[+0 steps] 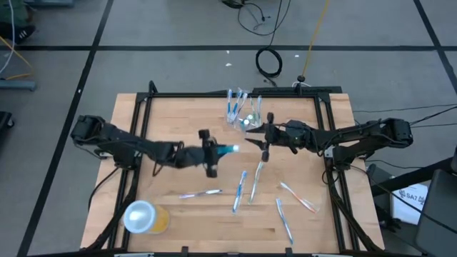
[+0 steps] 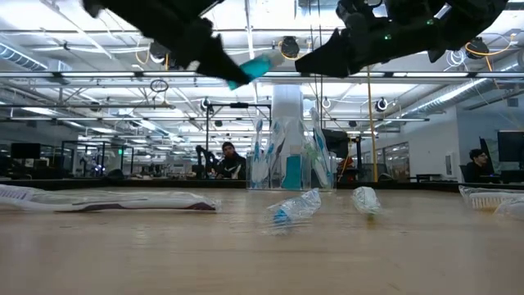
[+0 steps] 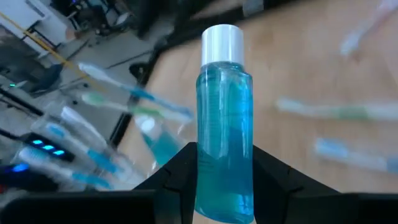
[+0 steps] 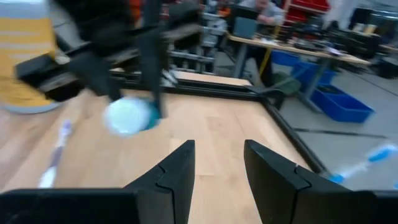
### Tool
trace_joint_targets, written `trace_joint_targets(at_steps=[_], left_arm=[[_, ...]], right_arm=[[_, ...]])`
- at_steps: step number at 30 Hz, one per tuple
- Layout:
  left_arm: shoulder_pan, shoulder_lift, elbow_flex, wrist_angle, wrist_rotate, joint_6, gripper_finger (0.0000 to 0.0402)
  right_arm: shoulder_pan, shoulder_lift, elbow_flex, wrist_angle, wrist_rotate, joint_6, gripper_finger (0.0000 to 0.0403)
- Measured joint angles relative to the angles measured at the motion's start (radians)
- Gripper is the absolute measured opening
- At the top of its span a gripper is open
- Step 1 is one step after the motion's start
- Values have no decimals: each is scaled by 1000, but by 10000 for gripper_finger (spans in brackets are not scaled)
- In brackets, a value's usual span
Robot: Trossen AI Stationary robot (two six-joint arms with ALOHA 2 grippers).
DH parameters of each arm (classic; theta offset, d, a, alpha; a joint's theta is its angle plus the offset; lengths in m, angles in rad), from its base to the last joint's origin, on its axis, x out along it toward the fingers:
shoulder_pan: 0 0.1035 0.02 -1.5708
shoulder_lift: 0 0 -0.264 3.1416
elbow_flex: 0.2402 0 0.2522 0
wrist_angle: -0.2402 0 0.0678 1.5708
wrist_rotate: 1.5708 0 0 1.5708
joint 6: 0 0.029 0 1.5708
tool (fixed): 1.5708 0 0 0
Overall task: Pick & Place toothbrushing station
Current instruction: Put the blue mouthwash into the transparent organizer
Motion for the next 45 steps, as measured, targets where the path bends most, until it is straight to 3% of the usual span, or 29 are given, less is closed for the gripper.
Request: trace_joint_targets(at_steps=[6, 14, 20, 25, 45], left_arm=[[135, 1, 0, 123, 246, -74, 113], [208, 1, 0, 191, 371, -90, 113], [211, 1, 0, 224, 389, -56, 113], [208, -1, 1, 235, 402, -36, 113], [194, 0, 1, 273, 392, -72, 113]], right_arm=[[0, 0, 0, 8, -30, -4, 130], [0, 35, 0, 132, -53, 62, 130], [-1, 109, -1, 259, -74, 82, 130], [-2, 113, -1, 334, -173, 122, 130], [-3, 108, -1, 361, -178, 20, 131]])
